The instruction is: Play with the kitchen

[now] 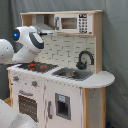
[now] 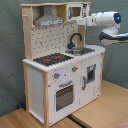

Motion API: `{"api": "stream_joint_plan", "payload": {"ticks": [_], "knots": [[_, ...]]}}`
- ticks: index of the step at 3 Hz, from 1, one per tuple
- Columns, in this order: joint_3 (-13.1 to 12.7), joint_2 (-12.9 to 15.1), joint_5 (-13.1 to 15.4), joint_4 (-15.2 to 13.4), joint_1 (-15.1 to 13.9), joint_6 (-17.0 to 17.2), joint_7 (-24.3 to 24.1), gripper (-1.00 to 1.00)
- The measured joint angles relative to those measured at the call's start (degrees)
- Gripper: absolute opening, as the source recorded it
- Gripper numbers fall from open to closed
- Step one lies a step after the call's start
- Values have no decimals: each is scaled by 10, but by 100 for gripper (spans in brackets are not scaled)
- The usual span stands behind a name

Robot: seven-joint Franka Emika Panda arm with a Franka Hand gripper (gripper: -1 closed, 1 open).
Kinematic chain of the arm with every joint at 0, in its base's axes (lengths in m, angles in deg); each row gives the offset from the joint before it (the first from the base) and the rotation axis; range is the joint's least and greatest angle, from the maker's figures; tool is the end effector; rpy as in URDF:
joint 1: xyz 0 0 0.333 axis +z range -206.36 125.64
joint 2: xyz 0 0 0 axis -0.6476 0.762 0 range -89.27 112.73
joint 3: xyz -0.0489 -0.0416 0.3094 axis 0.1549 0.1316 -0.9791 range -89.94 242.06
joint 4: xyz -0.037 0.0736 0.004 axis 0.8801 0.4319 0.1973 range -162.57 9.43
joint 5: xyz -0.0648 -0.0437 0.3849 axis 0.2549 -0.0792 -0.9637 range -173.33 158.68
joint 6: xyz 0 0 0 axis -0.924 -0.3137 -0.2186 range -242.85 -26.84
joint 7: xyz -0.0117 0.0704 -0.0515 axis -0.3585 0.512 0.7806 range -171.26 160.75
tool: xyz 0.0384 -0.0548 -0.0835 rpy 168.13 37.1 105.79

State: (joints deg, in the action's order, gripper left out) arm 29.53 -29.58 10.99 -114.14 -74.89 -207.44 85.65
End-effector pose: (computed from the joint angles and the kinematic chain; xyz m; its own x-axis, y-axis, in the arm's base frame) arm 0.3979 0.2538 0.6908 -0.0820 0.6680 -0.7397 0.0625 0.7442 0.6651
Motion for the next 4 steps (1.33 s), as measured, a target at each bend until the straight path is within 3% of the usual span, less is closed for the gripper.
{"api": "stream_joint_plan", "payload": {"ticks": [4], "knots": [[-120, 72, 0, 112, -172, 0, 0, 100]]}}
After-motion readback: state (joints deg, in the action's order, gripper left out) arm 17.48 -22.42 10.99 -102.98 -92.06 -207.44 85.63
